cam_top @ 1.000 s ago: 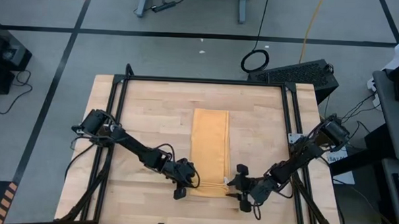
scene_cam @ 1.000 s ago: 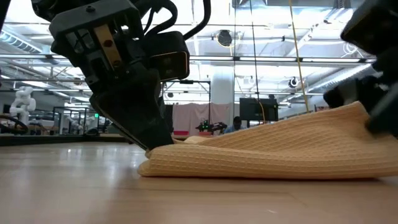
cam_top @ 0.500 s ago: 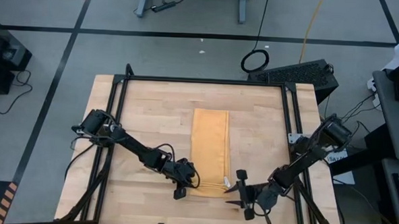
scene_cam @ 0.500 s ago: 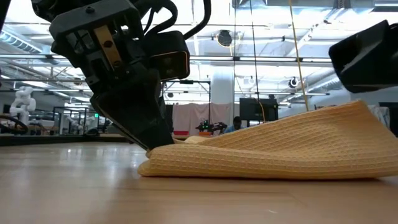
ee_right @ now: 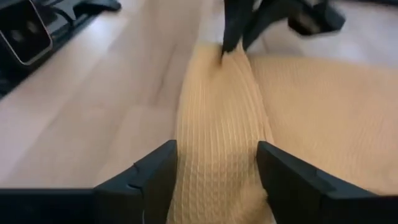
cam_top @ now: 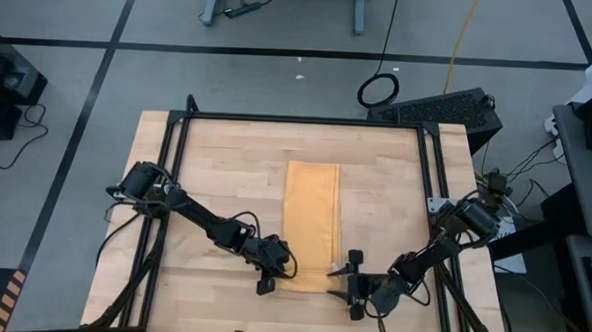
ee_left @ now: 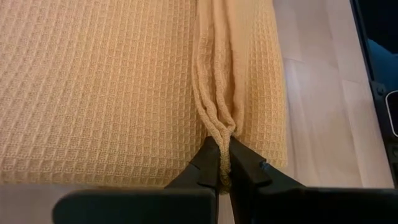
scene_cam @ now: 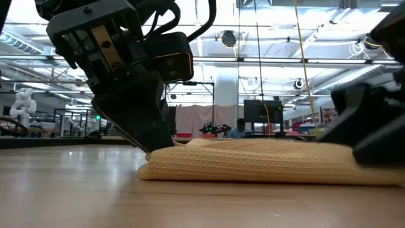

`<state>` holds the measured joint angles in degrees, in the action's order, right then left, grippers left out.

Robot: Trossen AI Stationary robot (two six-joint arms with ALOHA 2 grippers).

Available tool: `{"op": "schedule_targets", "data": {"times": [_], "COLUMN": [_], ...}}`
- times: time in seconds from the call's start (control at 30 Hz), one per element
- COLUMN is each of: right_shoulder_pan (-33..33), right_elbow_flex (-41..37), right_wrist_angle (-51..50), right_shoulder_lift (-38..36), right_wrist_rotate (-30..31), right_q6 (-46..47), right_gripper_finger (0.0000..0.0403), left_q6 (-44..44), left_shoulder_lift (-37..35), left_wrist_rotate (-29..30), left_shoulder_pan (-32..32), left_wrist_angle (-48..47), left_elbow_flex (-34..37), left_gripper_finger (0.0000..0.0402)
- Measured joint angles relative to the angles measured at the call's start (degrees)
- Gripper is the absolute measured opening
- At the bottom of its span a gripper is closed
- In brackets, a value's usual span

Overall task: Roll towel
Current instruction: Roll the yellow towel

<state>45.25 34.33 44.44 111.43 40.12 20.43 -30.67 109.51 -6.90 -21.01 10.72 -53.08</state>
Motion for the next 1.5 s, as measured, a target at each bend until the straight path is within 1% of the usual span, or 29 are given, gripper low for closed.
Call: {"op": "schedule_targets", "data": {"times": [0.13, 0.33, 0.5, 0.63, 0.7, 0.8, 0.87, 1.0, 1.1, 1.2, 1.33, 1.5], "right_shoulder_pan": [-0.19, -0.15, -0.15, -0.15, -0.15, -0.16, -0.16, -0.24, -0.23, -0.33, -0.71, -1.0], "right_elbow_flex": [0.06, 0.17, 0.17, 0.15, 0.13, 0.11, 0.11, 0.11, 0.11, 0.09, 0.09, 0.09], "right_wrist_angle": [0.57, 0.89, 0.87, 0.73, 0.69, 0.68, 0.64, 0.07, -0.17, -0.13, -0.36, -0.45], "right_shoulder_lift": [2.49, 3.58, 3.59, 3.59, 3.61, 3.64, 3.65, 3.67, 3.72, 3.75, 3.75, 3.75], "right_wrist_rotate": [-0.4, -0.13, -0.45, -0.62, -0.66, -0.75, -0.74, -0.58, 0.08, 0.11, 0.09, 0.13], "right_q6": [5.37, 8.97, 9.28, 9.76, 10.04, 10.2, 10.23, 10.16, 10.05, 9.02, 8.94, 8.55], "right_gripper_finger": [0.0216, 0.0213, 0.0212, 0.0212, 0.0212, 0.0212, 0.0212, 0.0212, 0.0212, 0.0212, 0.0212, 0.0212], "left_q6": [-0.07, -0.36, 0.64, 5.46, 9.0, 14.58, 16.97, 17.88, 18.02, 18.01, 20.61, 29.2], "left_shoulder_lift": [-0.02, -1.31, -5.48, -9.88, -11.95, -14.21, -14.43, -12.95, -11.28, -9.77, -6.44, 0.31], "left_wrist_rotate": [0.46, 5.9, 7.17, 8.45, 10.95, 17.56, 21.85, 29.31, 33.68, 37.08, 38.1, 38.77], "left_shoulder_pan": [0.97, 2.28, 3.37, 3.24, 2.31, -0.59, -3.05, -8.92, -12.95, -15.88, -17.9, -17.89], "left_wrist_angle": [0.13, 0.31, -0.19, -1.26, -1.04, -0.83, -0.2, -0.35, -0.58, 1.31, 5.45, 13.82], "left_elbow_flex": [0.0, 0.02, 0.04, 0.04, 0.04, 0.0, 0.0, 0.0, 0.04, 0.02, 0.02, 0.02], "left_gripper_finger": [0.0025, 0.0077, 0.0122, 0.0147, 0.0154, 0.0157, 0.0158, 0.0158, 0.0159, 0.0175, 0.0218, 0.0264]}}
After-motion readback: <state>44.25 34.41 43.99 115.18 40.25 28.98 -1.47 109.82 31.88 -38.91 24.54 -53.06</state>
